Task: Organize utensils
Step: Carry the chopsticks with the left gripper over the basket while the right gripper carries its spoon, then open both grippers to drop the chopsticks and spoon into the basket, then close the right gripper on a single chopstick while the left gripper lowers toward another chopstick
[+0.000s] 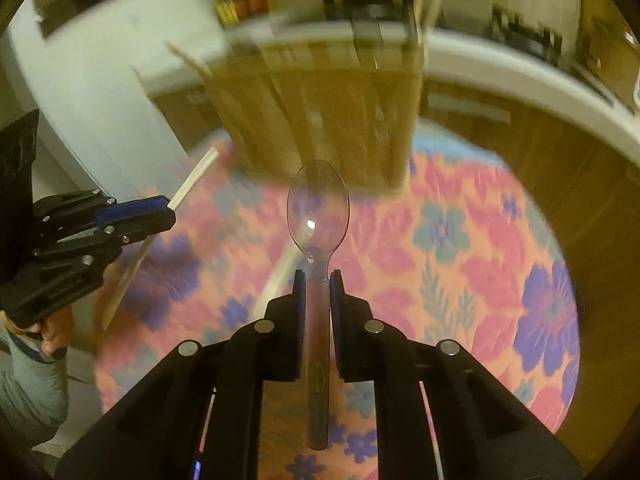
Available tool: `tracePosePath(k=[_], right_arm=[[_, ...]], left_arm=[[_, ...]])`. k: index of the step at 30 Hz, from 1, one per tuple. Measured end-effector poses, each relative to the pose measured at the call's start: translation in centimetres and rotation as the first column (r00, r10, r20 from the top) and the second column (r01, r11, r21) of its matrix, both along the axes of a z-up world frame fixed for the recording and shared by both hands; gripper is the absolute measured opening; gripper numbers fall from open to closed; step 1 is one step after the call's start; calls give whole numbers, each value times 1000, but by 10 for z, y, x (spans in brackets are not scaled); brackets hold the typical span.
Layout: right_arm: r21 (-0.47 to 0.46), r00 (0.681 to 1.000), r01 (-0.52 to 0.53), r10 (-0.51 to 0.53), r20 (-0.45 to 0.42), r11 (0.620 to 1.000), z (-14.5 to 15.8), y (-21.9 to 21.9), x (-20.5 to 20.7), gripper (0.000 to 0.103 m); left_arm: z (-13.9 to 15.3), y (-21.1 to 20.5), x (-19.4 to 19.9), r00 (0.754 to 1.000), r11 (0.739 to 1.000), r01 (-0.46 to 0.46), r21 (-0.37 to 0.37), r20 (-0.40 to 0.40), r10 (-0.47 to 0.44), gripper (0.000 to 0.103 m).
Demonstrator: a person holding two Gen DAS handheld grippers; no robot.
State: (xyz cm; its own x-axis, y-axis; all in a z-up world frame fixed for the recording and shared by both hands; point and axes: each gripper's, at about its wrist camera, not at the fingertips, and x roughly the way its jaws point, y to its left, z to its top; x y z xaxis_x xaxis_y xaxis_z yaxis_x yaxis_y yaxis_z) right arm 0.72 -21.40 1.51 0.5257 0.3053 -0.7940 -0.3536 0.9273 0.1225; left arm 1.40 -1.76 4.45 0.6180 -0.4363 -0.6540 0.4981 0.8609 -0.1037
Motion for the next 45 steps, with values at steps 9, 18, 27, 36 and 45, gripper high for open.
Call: tracePosePath(k=[9,18,27,36,45], right_arm=[[165,952,10,-60,299,986,96,-11,31,10],[244,896,65,-164,413,968,120,-18,100,9],[274,840,132,-254,479,953,101,-26,131,9],[315,795,146,-301,526,938,80,-34,129,10],[284,819,139,-272,505,949,72,-35,97,28]], left_arm=[[104,-8,31,961,964,0,-265,267,73,11],[121,-59,95,922,960,-80,-269,347,174,11],[103,-65,132,871,920,-97,-381,414,263,11],[79,-70,121,810,909,-109,-403,494,317,12],[69,-40,110,858,900,-118,-420,412,305,26]])
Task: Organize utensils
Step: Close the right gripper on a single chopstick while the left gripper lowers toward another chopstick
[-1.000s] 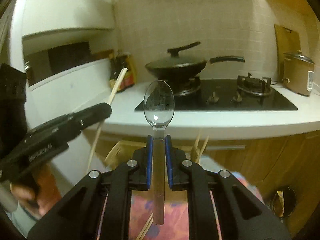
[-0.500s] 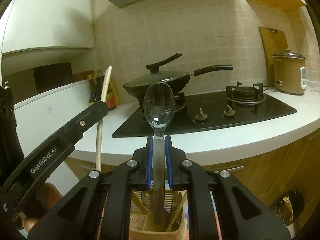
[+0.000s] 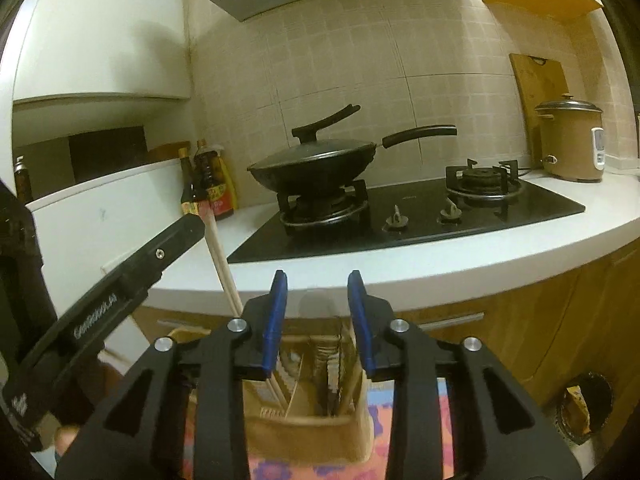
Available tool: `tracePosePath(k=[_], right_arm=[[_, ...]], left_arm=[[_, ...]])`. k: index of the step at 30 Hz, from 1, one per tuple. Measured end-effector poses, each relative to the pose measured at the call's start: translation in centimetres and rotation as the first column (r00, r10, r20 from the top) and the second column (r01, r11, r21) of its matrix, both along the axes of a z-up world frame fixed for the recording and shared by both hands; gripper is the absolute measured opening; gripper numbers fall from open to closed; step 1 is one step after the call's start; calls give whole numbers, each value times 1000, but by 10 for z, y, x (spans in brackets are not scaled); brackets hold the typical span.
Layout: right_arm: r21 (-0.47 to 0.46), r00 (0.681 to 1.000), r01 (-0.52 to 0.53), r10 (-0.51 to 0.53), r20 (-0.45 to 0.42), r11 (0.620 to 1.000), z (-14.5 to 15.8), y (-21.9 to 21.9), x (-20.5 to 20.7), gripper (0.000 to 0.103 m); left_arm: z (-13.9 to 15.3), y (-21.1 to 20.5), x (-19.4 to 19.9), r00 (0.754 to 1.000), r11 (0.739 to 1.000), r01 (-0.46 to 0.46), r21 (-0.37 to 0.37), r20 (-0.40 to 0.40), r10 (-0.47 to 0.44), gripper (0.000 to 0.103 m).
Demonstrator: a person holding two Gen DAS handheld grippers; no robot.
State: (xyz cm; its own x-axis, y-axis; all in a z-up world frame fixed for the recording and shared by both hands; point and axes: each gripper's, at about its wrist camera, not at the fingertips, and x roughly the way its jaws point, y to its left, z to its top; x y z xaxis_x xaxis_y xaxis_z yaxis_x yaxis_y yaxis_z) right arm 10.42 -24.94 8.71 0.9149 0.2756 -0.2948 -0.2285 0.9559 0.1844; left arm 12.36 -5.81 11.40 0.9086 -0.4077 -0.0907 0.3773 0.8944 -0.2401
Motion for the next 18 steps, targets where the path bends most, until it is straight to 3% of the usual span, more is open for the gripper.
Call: tracePosePath(k=[2,5,13,18], right_arm=[[0,1000,-2,2,-20,1000,-2,-2,-12,28],[-8,998,-12,12,-66,1000,-6,-3,-36,28],[-85,967,-69,46,-251,994,-43,19,-84,28],[-92,914,-115,69,-399,989,-91,41,-104,28]], left_arm=[[0,8,-7,1000,1000,8,-3,-20,-8,40],[3,23,-29,998,999,46,-7,-37,-46,50],[-15,47,-86,974,988,152,23,-170,-146,53],[-54,46,-106,950,982,164,91,-284,-132,53]])
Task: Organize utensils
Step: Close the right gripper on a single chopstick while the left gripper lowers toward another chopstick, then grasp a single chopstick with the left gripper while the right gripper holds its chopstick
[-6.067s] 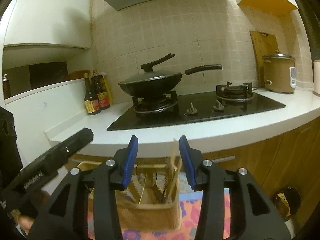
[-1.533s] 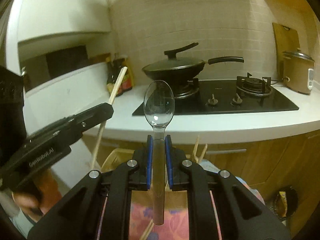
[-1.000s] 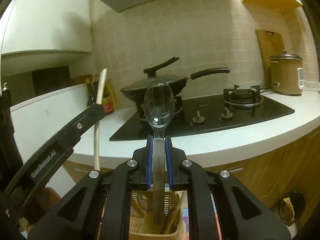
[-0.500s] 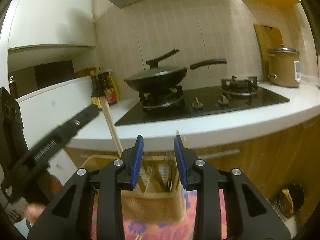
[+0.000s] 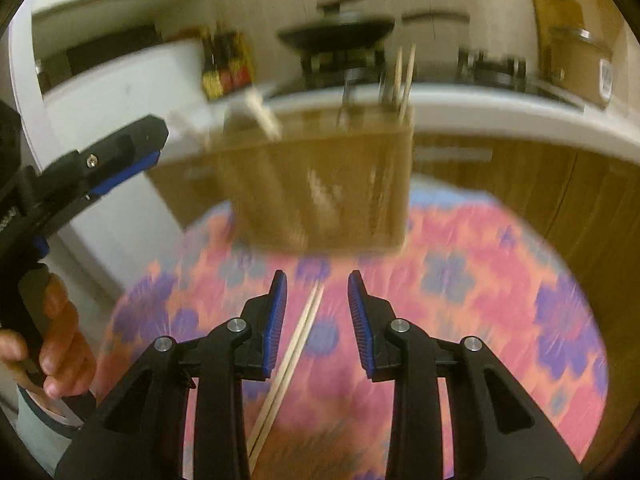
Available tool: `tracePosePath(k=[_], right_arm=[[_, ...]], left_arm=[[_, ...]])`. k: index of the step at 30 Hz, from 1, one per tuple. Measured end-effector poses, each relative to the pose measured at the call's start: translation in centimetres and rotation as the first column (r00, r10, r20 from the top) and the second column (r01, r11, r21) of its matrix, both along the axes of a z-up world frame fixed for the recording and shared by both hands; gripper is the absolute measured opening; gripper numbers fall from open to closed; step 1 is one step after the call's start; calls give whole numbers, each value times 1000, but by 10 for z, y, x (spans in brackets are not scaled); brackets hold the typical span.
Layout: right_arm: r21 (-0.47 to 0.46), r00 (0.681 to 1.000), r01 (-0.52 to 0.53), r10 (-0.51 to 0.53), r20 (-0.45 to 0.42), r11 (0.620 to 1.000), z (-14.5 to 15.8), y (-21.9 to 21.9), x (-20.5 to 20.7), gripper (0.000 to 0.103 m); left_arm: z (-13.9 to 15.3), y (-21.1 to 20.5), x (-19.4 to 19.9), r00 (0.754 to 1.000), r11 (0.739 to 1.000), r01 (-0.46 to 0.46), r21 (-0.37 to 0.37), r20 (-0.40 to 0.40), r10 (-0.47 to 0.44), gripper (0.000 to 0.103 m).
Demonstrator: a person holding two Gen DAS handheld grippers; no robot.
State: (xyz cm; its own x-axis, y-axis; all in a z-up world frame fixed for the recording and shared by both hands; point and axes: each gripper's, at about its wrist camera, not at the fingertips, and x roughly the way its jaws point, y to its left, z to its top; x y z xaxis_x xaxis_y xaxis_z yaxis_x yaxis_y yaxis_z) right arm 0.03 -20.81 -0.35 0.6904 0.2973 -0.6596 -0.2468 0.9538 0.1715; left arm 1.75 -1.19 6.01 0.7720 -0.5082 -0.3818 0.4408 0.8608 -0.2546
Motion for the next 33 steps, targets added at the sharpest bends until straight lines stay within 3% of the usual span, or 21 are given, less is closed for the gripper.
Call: tracePosePath(k=[6,10,18,24,27,30,33], right_arm=[[48,986,-10,18,-168,999,-53,11,-10,28],[50,977,2,9,-215,999,-68,13,-11,23],[-27,979,6,-11,-203,1000,-75,27,-22,18],[-109,980,7,-28,-199,994,-71,35,-22,18],[-136,980,-9,-18,-198,991,-71,42,-26,10],[-133,980,-5,-22,-199,991,-68,36,-30,3],[-121,979,10,-34,-201,993,-67,24,-32,2]], left_arm=[[-58,5,2,989,1000,3,26,-151,1,47],[-82,11,13,977,1000,-1,7,-213,3,40],[-102,9,21,965,1000,7,0,-260,-7,40],[-99,3,21,964,1000,15,22,-264,-8,40],[-100,0,21,962,999,25,32,-274,-16,40],[-105,-8,23,949,996,53,65,-315,-30,40],[-111,-21,21,931,989,100,109,-362,-54,40]])
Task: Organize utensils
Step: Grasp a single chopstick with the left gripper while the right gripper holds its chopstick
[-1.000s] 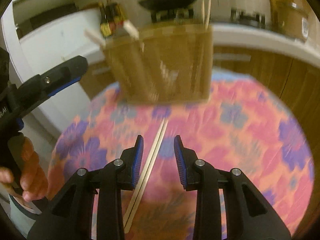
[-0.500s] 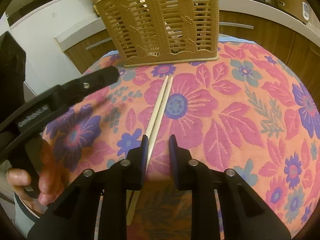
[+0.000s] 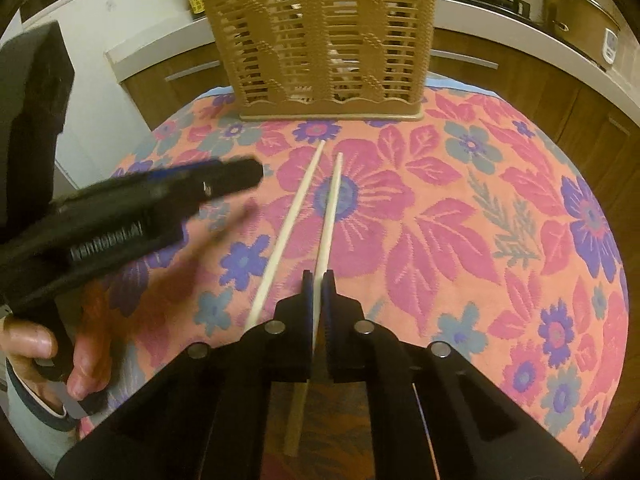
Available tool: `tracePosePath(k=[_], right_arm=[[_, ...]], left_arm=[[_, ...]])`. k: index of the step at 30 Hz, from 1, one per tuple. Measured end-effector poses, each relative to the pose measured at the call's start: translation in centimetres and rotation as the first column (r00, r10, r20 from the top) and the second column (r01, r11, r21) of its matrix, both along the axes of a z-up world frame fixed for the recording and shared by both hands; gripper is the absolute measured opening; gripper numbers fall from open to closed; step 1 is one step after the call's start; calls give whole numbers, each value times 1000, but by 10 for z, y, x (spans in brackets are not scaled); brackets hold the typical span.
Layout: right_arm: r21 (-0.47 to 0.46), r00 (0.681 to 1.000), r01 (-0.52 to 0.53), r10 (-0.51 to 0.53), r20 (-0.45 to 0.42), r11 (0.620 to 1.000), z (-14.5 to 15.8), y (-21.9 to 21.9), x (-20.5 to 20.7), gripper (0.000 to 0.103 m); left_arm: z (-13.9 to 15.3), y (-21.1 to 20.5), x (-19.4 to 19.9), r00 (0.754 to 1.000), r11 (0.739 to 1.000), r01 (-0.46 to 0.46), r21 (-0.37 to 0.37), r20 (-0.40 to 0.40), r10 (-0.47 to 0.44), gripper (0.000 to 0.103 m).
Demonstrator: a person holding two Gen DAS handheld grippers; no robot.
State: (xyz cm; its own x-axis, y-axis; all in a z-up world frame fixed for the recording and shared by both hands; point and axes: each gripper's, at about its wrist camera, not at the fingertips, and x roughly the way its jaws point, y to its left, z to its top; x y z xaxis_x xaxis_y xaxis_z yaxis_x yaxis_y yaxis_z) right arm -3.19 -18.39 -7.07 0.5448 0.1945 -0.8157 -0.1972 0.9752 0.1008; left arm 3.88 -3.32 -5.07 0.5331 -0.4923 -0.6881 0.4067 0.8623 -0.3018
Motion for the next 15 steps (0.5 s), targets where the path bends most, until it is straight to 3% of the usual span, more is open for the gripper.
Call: tracePosePath(k=[5,10,15], right_arm=[[41,998,60,-59,-6,997,4,-26,-2,0],[104,996,74,-69,-48,992,-1,-51,2,0],[166,998,64,-60,-25,984,2,-59,-5,0]], left_arm=[[-5,-22,-5,997,996,63,58,-48,-60,44],[-7,-50,-13,998,966,70,248,-17,-68,44],[-9,-58,-19,998,935,44,352,29,-58,33]])
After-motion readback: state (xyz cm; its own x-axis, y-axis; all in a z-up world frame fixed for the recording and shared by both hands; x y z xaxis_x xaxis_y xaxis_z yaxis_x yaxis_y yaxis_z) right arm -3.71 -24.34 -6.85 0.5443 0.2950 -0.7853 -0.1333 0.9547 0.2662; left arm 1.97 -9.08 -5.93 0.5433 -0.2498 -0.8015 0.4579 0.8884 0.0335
